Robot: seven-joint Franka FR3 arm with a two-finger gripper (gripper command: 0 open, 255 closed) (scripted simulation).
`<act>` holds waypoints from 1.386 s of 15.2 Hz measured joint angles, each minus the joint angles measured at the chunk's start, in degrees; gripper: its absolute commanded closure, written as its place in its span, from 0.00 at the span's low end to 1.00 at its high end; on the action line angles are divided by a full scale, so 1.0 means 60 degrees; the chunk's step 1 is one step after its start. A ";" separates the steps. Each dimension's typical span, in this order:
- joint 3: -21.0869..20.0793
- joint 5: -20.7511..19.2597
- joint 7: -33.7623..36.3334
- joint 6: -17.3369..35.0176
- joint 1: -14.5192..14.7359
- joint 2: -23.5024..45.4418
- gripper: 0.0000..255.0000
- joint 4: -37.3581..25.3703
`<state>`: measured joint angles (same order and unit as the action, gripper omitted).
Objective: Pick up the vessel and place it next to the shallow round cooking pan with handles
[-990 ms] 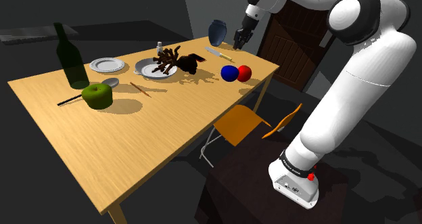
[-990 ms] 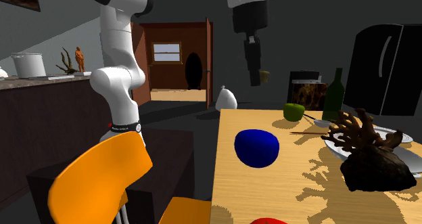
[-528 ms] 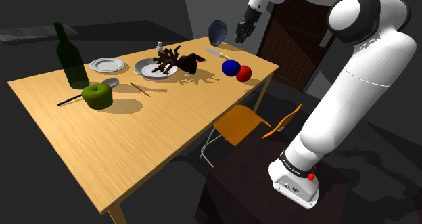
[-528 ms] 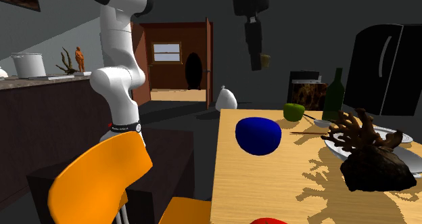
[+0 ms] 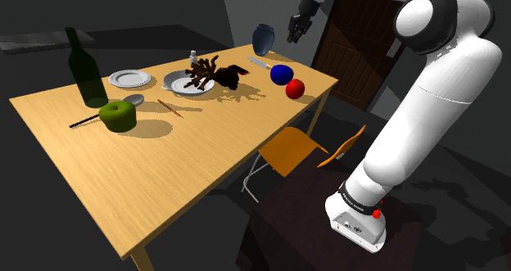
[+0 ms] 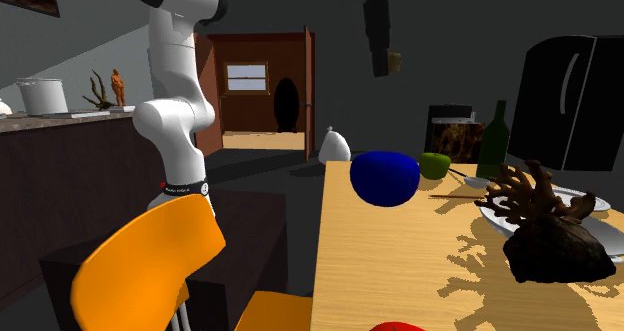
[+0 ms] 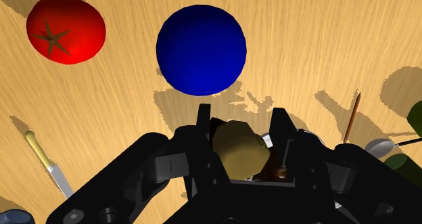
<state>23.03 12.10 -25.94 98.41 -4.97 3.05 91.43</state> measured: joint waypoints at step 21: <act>0.0193 0.0630 0.0243 -0.3297 -0.0490 0.1345 1.00 -0.4517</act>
<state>24.19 15.88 -24.48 78.62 -7.91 11.12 64.33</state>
